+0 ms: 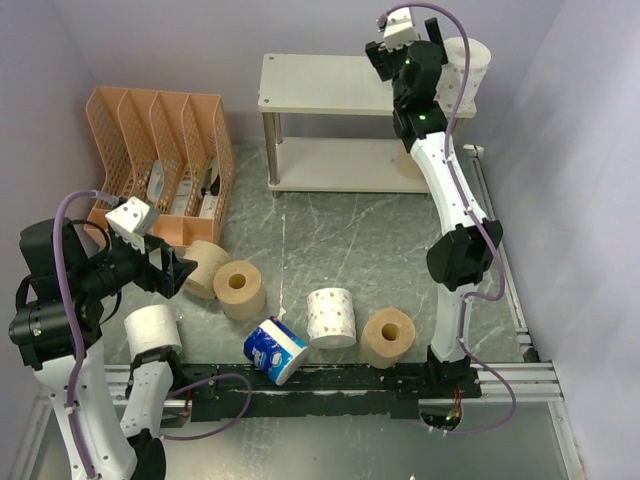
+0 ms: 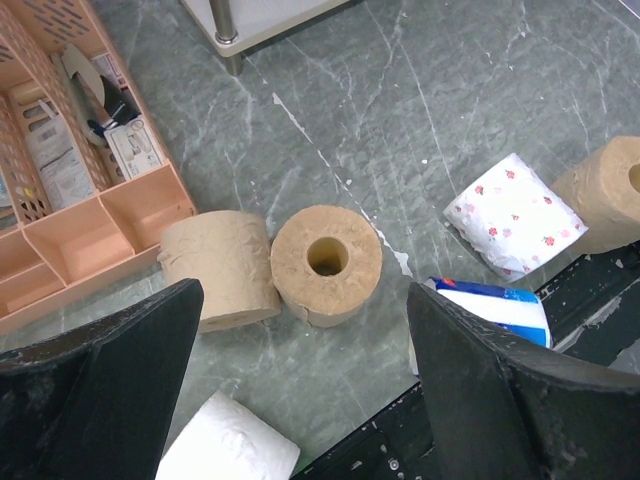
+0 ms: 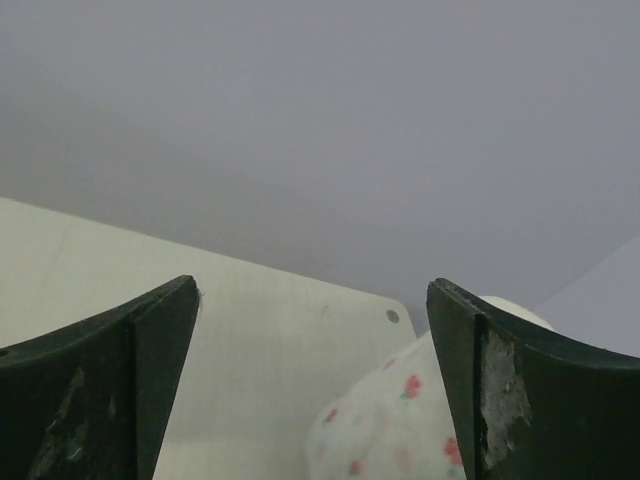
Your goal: Place and organize the paper towels onto the shelf
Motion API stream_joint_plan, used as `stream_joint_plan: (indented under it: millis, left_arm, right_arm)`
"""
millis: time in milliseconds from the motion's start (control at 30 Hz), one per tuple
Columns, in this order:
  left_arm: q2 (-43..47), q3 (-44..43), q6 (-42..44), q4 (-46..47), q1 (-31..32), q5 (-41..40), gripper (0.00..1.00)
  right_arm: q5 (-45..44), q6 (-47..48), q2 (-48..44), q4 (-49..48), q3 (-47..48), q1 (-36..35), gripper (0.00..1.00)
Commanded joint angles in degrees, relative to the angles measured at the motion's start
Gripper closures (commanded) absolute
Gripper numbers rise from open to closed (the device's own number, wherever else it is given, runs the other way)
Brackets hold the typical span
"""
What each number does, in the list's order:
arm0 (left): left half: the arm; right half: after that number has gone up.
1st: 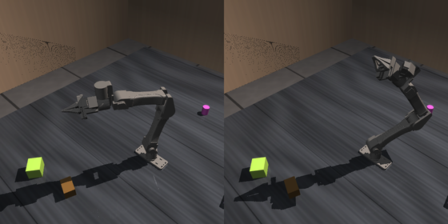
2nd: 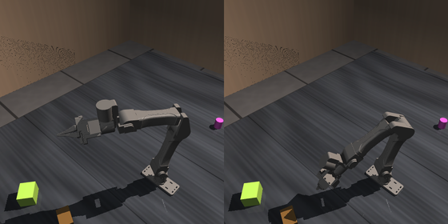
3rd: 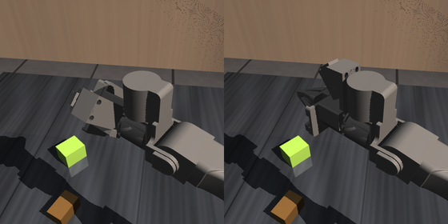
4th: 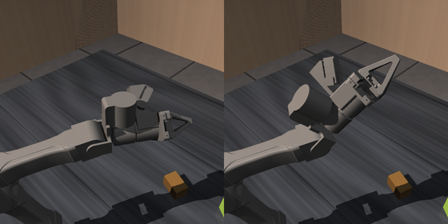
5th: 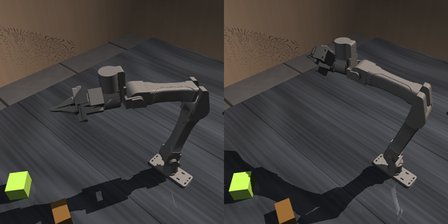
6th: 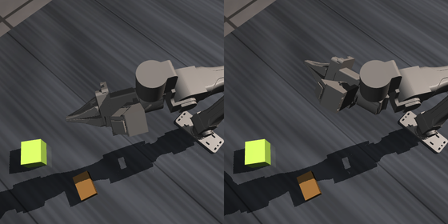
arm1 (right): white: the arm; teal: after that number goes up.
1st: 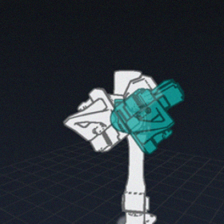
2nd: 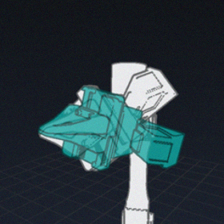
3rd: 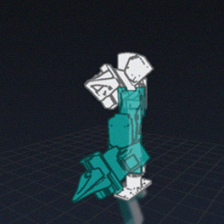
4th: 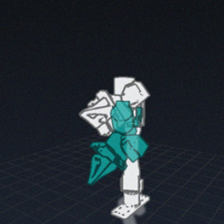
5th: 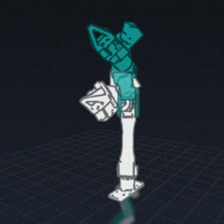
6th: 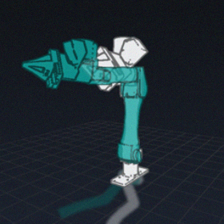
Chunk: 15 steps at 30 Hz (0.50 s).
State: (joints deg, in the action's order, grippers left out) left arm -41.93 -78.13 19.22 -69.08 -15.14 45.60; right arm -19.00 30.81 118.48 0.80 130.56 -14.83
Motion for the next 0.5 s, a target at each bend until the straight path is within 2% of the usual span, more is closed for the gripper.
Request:
stream_joint_plan:
  millis: [0, 200, 300, 367, 467]
  left_arm:
    - [1.07, 0.32, -0.47, 1.4, -0.95, -0.34, 0.05]
    - [2.45, 0.43, -0.57, 1.49, -1.05, -0.43, 0.05]
    - [3.55, 0.52, -0.68, 1.66, -1.1, -0.56, 0.05]
    - [4.03, 0.53, -0.81, 1.67, -1.09, -0.66, 0.05]
    - [4.25, 0.75, -1.38, 2.05, -1.09, -1.6, 0.05]
  right_arm:
    - [2.61, -0.26, -4.83, -0.56, 0.29, -4.8, 0.0]
    - [-2.56, 7.4, -9.86, -3.9, -4.92, -12.78, 0.0]
    - [-5.3, 8.17, -17.09, -5.21, -12.63, -18.42, 0.0]
    - [-6.0, 3.41, -23.48, -3.55, -19.3, -22.61, 0.0]
    - [-0.25, -13.89, -33.23, 7.74, -26.42, -24.09, 0.0]
